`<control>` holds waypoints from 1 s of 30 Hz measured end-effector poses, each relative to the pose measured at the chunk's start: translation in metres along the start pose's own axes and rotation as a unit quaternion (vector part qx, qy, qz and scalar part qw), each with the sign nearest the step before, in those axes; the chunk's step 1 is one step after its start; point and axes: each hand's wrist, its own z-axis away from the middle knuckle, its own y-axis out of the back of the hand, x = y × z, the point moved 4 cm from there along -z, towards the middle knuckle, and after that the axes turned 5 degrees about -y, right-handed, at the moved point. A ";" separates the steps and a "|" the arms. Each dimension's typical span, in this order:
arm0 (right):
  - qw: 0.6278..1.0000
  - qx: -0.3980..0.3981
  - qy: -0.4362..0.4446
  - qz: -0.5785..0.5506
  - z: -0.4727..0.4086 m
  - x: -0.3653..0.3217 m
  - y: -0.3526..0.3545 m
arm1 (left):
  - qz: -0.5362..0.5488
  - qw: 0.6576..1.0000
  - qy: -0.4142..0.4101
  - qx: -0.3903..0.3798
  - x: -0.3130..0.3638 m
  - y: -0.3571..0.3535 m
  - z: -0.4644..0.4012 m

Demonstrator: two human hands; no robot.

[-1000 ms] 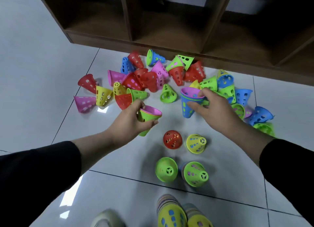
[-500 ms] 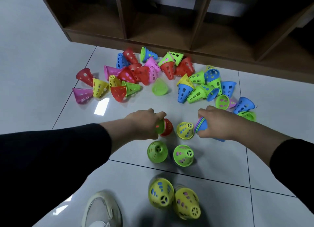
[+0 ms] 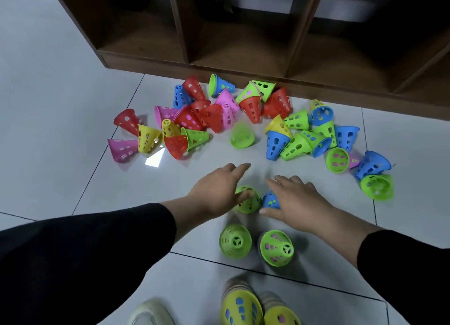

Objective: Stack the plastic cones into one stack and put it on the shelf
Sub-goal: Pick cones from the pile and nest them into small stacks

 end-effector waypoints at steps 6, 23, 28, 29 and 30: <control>0.956 0.089 -0.088 -0.264 -0.036 0.027 0.037 | 0.179 0.916 0.296 0.205 -0.095 0.026 -0.001; 0.958 0.074 -0.170 -0.218 -0.118 0.026 0.032 | 0.447 0.786 0.366 0.220 -0.117 0.015 -0.012; 0.884 0.145 -0.133 -0.424 -0.086 0.023 0.038 | 0.543 0.744 0.325 0.215 -0.096 0.022 0.008; 0.862 0.160 -0.124 -0.464 -0.078 0.024 0.041 | 0.569 0.731 0.314 0.209 -0.092 0.025 0.011; 0.845 0.172 -0.115 -0.493 -0.070 0.025 0.044 | 0.596 0.715 0.305 0.203 -0.089 0.028 0.013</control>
